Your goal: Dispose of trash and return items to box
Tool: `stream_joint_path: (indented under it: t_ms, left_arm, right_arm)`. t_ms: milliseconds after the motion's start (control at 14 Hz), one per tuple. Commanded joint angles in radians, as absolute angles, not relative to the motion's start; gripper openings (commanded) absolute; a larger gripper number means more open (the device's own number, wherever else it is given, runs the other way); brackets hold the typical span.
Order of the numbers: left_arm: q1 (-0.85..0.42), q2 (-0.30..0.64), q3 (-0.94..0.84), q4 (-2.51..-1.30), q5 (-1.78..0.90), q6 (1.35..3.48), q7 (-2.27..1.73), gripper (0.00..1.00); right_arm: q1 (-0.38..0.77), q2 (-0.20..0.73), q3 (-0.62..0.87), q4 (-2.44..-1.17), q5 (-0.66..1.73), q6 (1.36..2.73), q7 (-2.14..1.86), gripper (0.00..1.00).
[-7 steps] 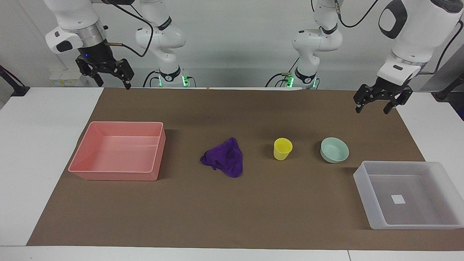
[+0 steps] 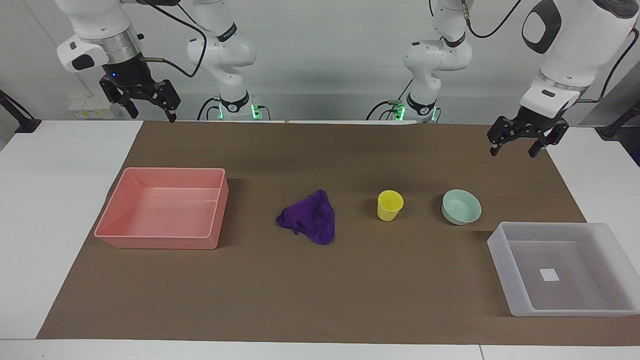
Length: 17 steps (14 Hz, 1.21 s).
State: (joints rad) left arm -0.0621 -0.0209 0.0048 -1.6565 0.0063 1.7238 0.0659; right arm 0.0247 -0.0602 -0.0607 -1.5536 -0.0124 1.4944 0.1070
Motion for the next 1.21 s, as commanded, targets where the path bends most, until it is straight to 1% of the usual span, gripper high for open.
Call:
stream_joint_path:
  t_ms: [0, 357, 571, 857, 1143]
  left_arm:
    - [-0.055, -0.037, 0.003, -1.671, 0.003, 1.707, 0.067, 1.0]
    - [-0.051, -0.046, 0.003, -1.696, 0.005, 1.726, 0.077, 1.0]
    - [-0.051, -0.051, 0.003, -1.73, 0.005, 1.781, 0.075, 1.0]
    - [-0.045, -0.067, 0.003, -1.842, 0.005, 1.879, 0.078, 1.0]
    - [-0.011, -0.058, 0.002, -2.032, 0.003, 2.101, 0.08, 1.0]
  right_arm:
    - [0.017, -0.086, -0.057, -1.594, -0.003, 1.516, 0.075, 1.0]
    - [0.021, -0.087, -0.055, -1.595, -0.009, 1.517, 0.065, 1.0]
    - [0.021, -0.089, -0.052, -1.605, -0.009, 1.54, 0.063, 1.0]
    - [0.021, -0.091, -0.052, -1.608, -0.009, 1.54, 0.064, 1.0]
    - [0.021, -0.095, -0.052, -1.615, -0.008, 1.54, 0.064, 1.0]
